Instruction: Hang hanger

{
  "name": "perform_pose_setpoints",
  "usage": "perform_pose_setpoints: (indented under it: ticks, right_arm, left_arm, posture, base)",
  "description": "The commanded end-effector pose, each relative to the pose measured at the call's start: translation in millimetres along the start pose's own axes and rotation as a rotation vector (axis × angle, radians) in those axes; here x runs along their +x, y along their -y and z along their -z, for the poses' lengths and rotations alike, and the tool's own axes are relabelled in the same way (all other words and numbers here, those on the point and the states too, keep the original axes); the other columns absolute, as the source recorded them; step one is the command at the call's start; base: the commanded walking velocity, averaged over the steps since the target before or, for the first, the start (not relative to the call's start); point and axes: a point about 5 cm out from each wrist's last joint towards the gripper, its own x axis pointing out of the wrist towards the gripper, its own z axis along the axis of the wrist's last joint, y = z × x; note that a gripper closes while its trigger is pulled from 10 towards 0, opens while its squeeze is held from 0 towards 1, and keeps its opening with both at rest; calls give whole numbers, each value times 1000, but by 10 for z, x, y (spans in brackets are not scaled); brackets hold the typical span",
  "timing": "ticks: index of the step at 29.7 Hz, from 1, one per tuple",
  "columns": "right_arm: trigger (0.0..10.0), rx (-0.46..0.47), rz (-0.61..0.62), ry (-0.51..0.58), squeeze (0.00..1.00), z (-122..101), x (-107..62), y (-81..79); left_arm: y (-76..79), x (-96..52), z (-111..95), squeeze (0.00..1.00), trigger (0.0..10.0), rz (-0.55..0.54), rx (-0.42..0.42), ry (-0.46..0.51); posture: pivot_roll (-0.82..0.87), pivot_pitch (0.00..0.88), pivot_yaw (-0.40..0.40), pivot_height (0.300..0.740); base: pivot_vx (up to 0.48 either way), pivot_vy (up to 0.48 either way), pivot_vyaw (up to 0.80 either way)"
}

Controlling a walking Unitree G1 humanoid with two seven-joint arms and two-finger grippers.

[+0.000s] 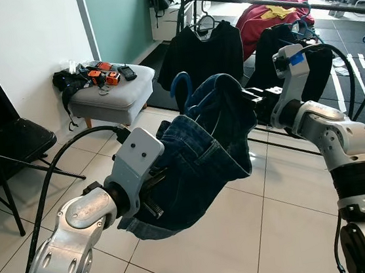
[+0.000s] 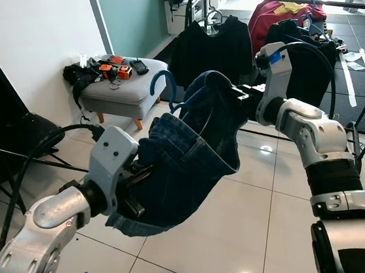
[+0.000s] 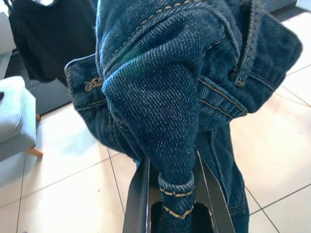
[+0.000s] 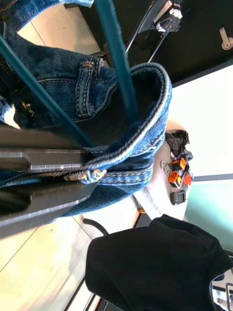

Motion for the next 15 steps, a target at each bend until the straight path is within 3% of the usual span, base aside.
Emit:
perform_pose_setpoints:
  ticks: [1,10,12,14,15]
  right_arm:
    - [0,-5,-3,-6,0,-15,3,1]
    - [0,43,-36,32,0,-89,5,-23]
    - [0,62,-47,46,0,-122,7,-39]
    - [0,90,-85,80,0,-225,22,-104]
    - [0,90,-85,80,0,-225,22,-104]
  left_arm:
    - [32,-37,-127,0,10000,19,26,71]
    - [-5,-26,-65,0,10000,-2,71,27]
    - [-30,-22,0,0,10000,-19,112,-19]
    - [-86,-3,200,0,10000,-66,204,-159]
    - [-86,-3,200,0,10000,-66,204,-159]
  posture:
    - [-55,54,-56,740]
    - [-56,54,-54,740]
    - [-57,54,-53,740]
    - [-59,54,-56,740]
    - [-59,54,-56,740]
  base:
    - [0,0,0]
    - [0,0,0]
    - [0,0,0]
    - [0,0,0]
    - [0,0,0]
